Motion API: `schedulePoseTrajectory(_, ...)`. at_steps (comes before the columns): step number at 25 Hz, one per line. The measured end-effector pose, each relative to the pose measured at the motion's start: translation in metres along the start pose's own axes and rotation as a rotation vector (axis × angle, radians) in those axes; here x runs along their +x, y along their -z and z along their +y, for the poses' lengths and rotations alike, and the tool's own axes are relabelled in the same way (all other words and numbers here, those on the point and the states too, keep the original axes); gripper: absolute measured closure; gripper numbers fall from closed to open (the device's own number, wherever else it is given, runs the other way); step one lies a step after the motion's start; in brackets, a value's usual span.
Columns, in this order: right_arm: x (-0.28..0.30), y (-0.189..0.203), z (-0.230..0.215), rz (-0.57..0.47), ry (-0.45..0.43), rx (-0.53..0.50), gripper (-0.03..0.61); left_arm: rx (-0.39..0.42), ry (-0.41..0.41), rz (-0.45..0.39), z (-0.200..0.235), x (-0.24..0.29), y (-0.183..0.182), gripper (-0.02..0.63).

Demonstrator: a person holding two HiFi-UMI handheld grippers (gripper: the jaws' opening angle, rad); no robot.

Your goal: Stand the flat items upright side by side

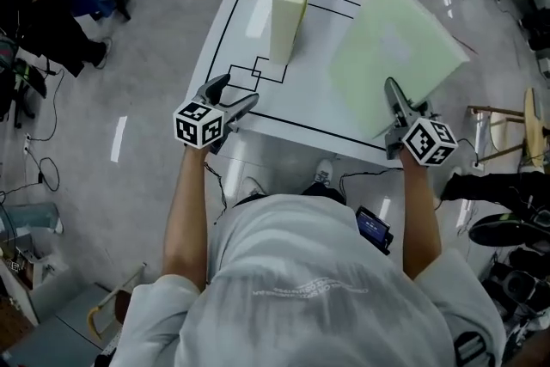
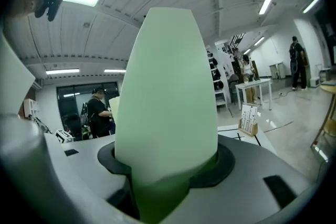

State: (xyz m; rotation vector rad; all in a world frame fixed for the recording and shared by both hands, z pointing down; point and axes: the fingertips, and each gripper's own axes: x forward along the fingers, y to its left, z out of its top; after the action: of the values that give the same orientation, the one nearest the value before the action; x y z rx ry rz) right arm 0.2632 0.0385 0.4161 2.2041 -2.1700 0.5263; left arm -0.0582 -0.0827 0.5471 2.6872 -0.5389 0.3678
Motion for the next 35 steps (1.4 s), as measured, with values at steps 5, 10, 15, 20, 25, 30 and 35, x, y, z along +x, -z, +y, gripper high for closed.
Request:
schedulePoseTrajectory(5, 0.003, 0.012, 0.042, 0.008, 0.107, -0.056, 0.29, 0.118, 0.041, -0.025, 0.01, -0.023, -0.047, 0.213)
schedulePoseTrajectory(10, 0.01, 0.019, 0.056, 0.026, 0.165, -0.085, 0.29, 0.222, 0.098, -0.076, 0.003, -0.029, -0.108, 0.275)
schedulePoseTrajectory(15, 0.036, 0.015, 0.054, 0.023, 0.206, -0.156, 0.29, 0.32, 0.199, -0.106, -0.015, -0.014, -0.166, 0.29)
schedulePoseTrajectory(20, 0.074, 0.007, 0.038, -0.006, 0.255, -0.261, 0.29, 0.417, 0.277, -0.1, -0.033, 0.022, -0.203, 0.299)
schedulePoseTrajectory(25, 0.126, -0.001, 0.029, -0.052, 0.245, -0.262, 0.288, 0.249, 0.381, -0.139, -0.031, 0.049, -0.248, 0.333)
schedulePoseTrajectory(30, 0.165, 0.007, 0.025, -0.06, 0.254, -0.266, 0.288, 0.031, 0.421, -0.164, -0.012, 0.068, -0.272, 0.364)
schedulePoseTrajectory(35, 0.184, 0.009, 0.034, -0.098, 0.262, -0.285, 0.281, -0.005, 0.447, -0.102, -0.005, 0.084, -0.264, 0.365)
